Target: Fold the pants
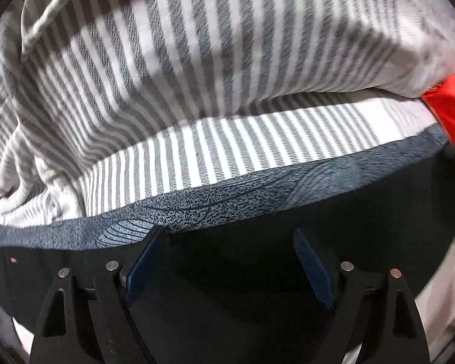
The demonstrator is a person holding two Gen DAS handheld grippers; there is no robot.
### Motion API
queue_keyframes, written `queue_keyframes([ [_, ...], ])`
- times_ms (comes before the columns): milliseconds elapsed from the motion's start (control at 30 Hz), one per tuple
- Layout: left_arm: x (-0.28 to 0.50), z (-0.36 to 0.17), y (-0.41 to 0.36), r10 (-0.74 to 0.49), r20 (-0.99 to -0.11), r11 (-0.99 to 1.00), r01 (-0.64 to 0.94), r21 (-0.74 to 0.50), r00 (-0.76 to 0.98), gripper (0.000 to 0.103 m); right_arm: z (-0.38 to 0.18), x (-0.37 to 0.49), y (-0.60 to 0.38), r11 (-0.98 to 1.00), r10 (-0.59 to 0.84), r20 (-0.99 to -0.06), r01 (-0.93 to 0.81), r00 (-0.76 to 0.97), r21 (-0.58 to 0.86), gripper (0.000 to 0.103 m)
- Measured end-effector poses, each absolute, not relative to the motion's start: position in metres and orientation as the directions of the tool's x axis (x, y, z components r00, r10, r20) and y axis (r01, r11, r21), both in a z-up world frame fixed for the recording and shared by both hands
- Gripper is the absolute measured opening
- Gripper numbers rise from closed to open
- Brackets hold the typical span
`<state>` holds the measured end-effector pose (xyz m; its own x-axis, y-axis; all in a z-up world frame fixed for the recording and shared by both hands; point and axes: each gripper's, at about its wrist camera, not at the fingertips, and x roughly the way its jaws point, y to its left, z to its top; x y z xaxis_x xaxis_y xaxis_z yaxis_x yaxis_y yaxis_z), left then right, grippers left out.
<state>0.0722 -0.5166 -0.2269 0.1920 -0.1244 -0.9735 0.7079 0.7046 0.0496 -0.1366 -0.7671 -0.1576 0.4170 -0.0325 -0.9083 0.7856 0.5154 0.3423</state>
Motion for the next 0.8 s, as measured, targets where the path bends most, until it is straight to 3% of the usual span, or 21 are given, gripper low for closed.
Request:
queue_keyframes([
  [67, 0.073, -0.237, -0.518, -0.113, -0.977, 0.723, 0.69, 0.045, 0.181, 0.087, -0.167, -0.129, -0.779, 0.508, -0.018, -0.908, 0.786, 0.42, 0.353, 0.015],
  [167, 0.073, -0.241, -0.518, -0.126, -0.975, 0.731, 0.681, 0.033, 0.183, 0.087, -0.187, -0.147, -0.79, 0.435, 0.02, -0.886, 0.794, 0.462, 0.424, 0.002],
  [233, 0.072, -0.242, -0.522, -0.121, -0.976, 0.73, 0.683, 0.036, 0.181, 0.087, -0.182, -0.162, -0.795, 0.396, 0.037, -0.873, 0.795, 0.486, 0.459, 0.001],
  [333, 0.071, -0.234, -0.517, -0.103, -0.978, 0.737, 0.675, 0.047, 0.181, 0.087, -0.157, -0.189, -0.793, 0.372, 0.041, -0.861, 0.792, 0.507, 0.484, 0.015],
  [367, 0.07, -0.231, -0.519, -0.094, -0.978, 0.739, 0.672, 0.055, 0.184, 0.087, -0.148, -0.202, -0.79, 0.36, 0.047, -0.842, 0.777, 0.537, 0.516, 0.028],
  [400, 0.069, -0.228, -0.524, -0.088, -0.979, 0.738, 0.672, 0.061, 0.186, 0.087, -0.143, -0.212, -0.786, 0.346, 0.05, -0.831, 0.771, 0.554, 0.535, 0.049],
  [433, 0.066, -0.224, -0.526, -0.088, -0.979, 0.737, 0.673, 0.061, 0.186, 0.087, -0.138, -0.225, -0.78, 0.323, 0.054, -0.814, 0.761, 0.578, 0.562, 0.057],
  [800, 0.011, -0.195, -0.576, -0.131, -0.967, 0.682, 0.728, 0.073, 0.22, 0.087, -0.184, -0.284, -0.725, 0.153, 0.126, -0.729, 0.713, 0.673, 0.684, 0.06],
])
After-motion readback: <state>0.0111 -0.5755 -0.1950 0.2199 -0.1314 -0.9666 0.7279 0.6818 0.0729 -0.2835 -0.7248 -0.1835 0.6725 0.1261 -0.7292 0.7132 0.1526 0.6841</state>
